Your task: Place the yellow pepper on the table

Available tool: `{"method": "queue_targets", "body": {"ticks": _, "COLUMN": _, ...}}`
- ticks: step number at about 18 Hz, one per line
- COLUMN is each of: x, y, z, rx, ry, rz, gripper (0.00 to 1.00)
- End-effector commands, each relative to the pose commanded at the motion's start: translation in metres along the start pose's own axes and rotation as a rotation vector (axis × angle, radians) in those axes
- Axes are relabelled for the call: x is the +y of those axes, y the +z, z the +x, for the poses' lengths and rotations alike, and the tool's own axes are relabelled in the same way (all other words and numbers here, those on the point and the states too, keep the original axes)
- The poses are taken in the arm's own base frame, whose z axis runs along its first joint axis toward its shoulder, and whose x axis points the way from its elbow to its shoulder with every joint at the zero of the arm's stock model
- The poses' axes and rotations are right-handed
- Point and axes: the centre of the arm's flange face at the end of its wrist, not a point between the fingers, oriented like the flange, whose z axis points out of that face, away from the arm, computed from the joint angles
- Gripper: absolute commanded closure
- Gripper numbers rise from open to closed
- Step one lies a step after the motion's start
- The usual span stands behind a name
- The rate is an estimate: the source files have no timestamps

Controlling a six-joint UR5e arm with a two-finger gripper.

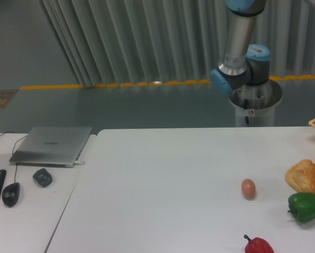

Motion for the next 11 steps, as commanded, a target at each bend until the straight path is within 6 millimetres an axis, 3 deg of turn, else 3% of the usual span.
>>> {"method": "queue_targets", "body": {"ticks": 1, "x": 0.022, "y": -0.004, "z": -0.001, "rx": -0.003, "ry": -0.062, "rz": -0.002, "gripper": 0.00}}
{"method": "queue_targets", "body": {"ticks": 3, "x": 0.043, "y": -0.001, "z": -0.002, "rx": 0.000, "ry": -0.116, "rz": -0.009, "gripper": 0.00}}
{"method": "queue_targets", "body": {"ticks": 11, "x": 0.096, "y": 0.015, "z": -0.006, "rx": 0.017, "ry": -0.419, "rz": -0.009, "gripper": 0.00}}
